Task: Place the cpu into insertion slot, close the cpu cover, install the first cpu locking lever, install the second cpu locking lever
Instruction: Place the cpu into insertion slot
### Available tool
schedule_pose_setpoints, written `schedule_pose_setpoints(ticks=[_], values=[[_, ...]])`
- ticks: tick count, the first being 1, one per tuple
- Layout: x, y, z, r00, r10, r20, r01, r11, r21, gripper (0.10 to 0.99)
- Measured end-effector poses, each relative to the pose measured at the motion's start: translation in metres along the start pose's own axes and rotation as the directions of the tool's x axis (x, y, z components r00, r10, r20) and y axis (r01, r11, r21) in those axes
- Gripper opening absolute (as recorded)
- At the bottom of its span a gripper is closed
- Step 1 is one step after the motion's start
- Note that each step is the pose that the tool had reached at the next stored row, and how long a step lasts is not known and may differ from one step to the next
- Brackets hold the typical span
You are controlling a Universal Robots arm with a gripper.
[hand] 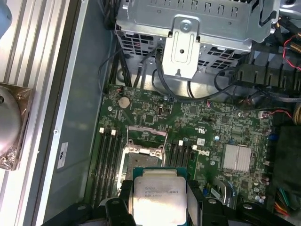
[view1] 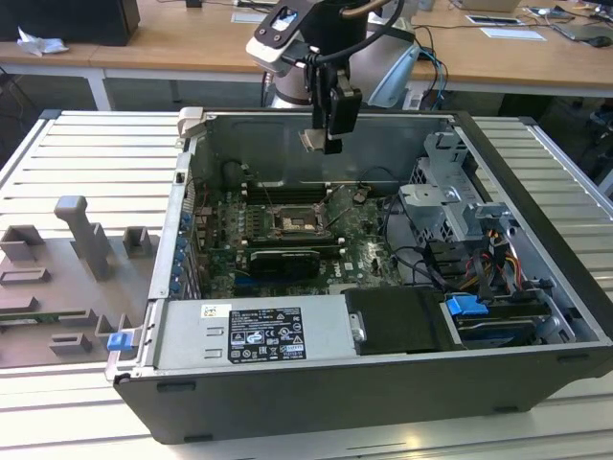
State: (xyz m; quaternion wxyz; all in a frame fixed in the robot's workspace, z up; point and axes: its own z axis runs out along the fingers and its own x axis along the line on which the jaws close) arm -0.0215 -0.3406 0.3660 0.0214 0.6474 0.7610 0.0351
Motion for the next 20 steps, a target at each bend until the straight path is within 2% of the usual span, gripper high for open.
schedule_pose_setpoints(ticks=[6,13,15,18,20], values=[[0.0,0.0,0.0003,0.9998,0.021,0.0017,-0.021,0.9998,0.0,0.541],[0.0,-0.0002,0.0025,0.9974,0.071,0.0076,-0.071,0.9975,-0.001,0.541],[0.0,-0.0003,0.0036,0.995,0.099,0.0106,-0.099,0.995,-0.001,0.541],[-0.0001,-0.0006,0.0063,0.9875,0.157,0.0157,-0.157,0.9877,-0.003,0.541],[0.0002,-0.0006,0.0067,0.9869,0.159,0.0229,-0.159,0.9872,-0.003,0.541]])
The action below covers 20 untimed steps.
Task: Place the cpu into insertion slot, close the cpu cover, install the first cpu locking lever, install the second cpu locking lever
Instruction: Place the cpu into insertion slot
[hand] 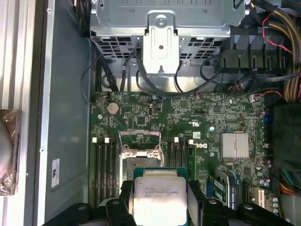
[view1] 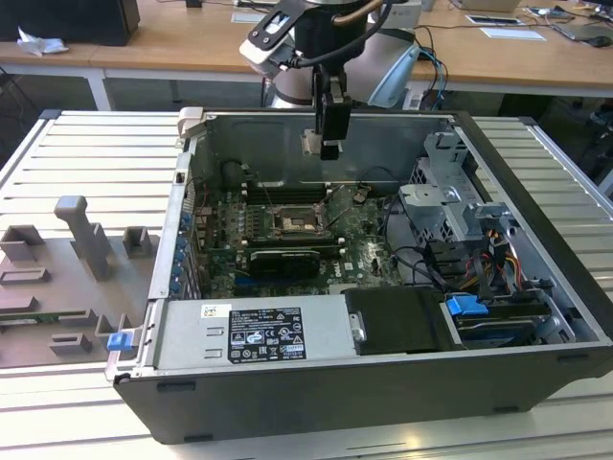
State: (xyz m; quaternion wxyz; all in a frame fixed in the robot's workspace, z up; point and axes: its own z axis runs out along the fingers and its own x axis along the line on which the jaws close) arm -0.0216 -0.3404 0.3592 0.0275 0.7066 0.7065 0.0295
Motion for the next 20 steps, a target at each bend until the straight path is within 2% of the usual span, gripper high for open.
schedule_pose_setpoints(ticks=[7,14,17,20], values=[[0.0,-0.0008,0.0039,1.0,0.001,-0.002,-0.001,1.0,0.0,0.541],[0.0,-0.0034,0.0163,1.0,0.001,-0.0025,-0.001,1.0,0.0,0.541],[0.0001,-0.0117,0.0232,1.0,0.001,-0.0026,-0.001,1.0,0.0,0.541],[0.0001,-0.0141,0.0272,1.0,0.001,-0.0026,-0.001,1.0,0.0,0.541]])
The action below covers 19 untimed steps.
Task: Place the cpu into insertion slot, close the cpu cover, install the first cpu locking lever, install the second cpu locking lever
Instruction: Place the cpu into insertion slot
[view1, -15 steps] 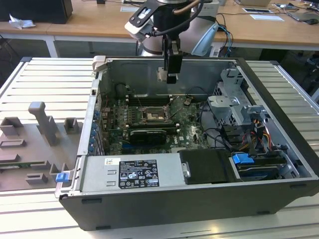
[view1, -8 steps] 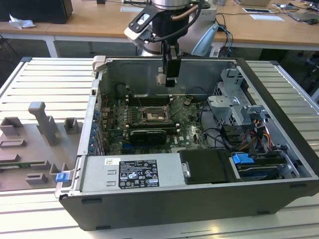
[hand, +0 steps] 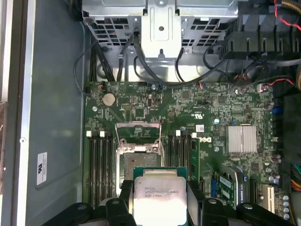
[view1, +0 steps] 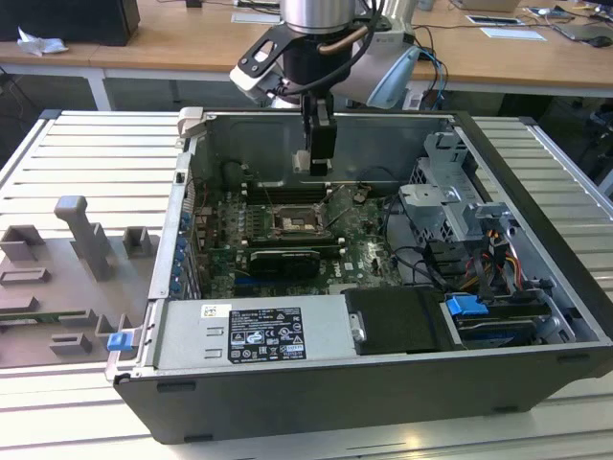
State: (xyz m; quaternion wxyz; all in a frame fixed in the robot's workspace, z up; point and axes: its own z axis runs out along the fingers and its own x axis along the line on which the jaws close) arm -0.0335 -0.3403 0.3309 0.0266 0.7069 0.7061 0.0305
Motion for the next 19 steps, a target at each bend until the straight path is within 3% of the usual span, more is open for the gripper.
schedule_pose_setpoints(ticks=[6,9,13,19], values=[[0.0,-0.0093,0.0054,1.0,-0.005,-0.0004,0.005,1.0,0.0,0.541],[-0.0001,-0.014,0.0147,0.9994,-0.033,-0.0025,0.033,0.9994,0.0,0.541],[-0.0001,-0.0164,0.0229,0.9993,-0.036,-0.0027,0.036,0.9993,0.0,0.541],[-0.0002,-0.0169,0.0271,0.9993,-0.036,-0.0027,0.036,0.9993,0.006,0.541]])
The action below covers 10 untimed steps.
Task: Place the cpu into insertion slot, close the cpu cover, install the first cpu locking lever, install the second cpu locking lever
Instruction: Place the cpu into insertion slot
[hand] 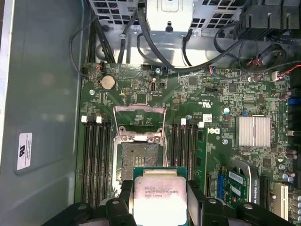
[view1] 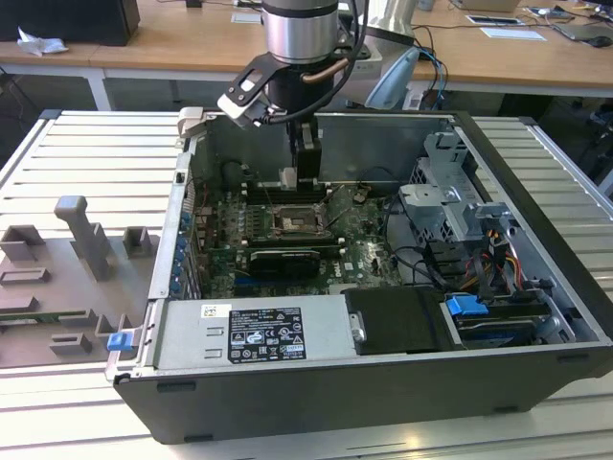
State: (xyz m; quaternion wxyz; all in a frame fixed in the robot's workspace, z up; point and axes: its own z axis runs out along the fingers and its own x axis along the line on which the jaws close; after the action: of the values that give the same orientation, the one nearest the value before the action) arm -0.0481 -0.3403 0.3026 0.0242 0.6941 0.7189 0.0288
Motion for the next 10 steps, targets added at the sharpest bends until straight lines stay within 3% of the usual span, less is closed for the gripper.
schedule_pose_setpoints(ticks=[10], values=[[0.0,-0.0008,0.0068,1.0,0.0,0.0,0.0,1.0,0.0,0.541]])
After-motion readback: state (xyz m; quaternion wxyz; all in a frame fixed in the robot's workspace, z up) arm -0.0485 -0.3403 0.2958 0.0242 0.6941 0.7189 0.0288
